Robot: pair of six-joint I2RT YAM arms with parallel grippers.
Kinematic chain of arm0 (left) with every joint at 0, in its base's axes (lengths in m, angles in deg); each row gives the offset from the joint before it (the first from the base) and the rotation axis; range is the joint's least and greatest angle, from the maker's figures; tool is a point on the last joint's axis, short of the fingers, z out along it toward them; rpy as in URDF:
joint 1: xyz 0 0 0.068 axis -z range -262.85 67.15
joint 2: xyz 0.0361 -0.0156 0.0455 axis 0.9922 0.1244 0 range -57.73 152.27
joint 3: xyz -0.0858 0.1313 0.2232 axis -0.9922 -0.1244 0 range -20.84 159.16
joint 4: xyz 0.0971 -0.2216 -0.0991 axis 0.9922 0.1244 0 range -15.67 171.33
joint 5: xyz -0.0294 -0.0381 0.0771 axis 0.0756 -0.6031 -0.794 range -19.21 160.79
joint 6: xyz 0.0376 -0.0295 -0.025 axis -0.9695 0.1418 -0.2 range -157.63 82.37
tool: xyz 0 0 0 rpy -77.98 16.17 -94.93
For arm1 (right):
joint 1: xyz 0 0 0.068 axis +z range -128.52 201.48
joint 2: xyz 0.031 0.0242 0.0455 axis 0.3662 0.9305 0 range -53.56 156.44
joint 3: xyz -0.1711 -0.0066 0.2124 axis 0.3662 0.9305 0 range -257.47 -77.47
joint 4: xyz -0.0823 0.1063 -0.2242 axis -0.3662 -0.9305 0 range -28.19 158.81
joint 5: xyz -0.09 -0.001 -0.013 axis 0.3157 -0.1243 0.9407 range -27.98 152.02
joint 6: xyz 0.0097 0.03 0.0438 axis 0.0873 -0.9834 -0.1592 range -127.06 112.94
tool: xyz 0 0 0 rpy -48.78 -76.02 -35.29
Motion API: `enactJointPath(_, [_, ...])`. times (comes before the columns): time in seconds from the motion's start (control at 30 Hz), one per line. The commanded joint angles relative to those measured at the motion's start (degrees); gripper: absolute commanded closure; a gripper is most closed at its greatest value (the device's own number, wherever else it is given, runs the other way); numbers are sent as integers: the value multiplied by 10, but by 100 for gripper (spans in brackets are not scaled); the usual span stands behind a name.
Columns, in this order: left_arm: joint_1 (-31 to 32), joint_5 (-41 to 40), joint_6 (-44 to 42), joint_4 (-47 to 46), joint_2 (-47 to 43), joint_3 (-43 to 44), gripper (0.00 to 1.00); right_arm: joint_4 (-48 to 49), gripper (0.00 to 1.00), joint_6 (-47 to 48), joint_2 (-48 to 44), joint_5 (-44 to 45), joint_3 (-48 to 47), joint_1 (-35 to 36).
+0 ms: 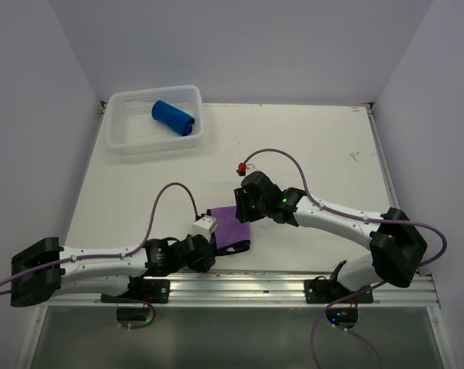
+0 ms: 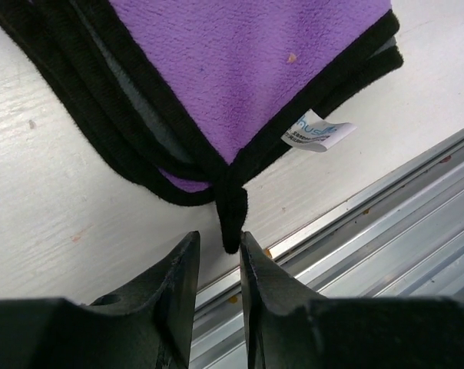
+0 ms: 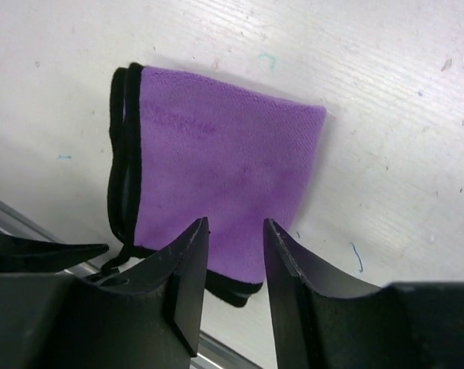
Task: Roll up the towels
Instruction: Fold the towel
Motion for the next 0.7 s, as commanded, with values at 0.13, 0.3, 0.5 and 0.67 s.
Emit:
enactJointPath(0.13, [4, -54, 32, 77, -59, 70, 70, 28, 80, -60, -51, -51, 90, -1])
enactJointPath(0.3, [4, -95, 30, 135, -95, 130, 69, 74, 84, -93, -70, -74, 126, 13])
enactJointPath(0.5, [4, -126, 11, 143, -70, 167, 68, 117, 84, -101, -45, -78, 167, 16])
enactJointPath(0.67, [3, -136, -11, 97, -36, 181, 65, 112, 84, -107, -33, -61, 173, 21])
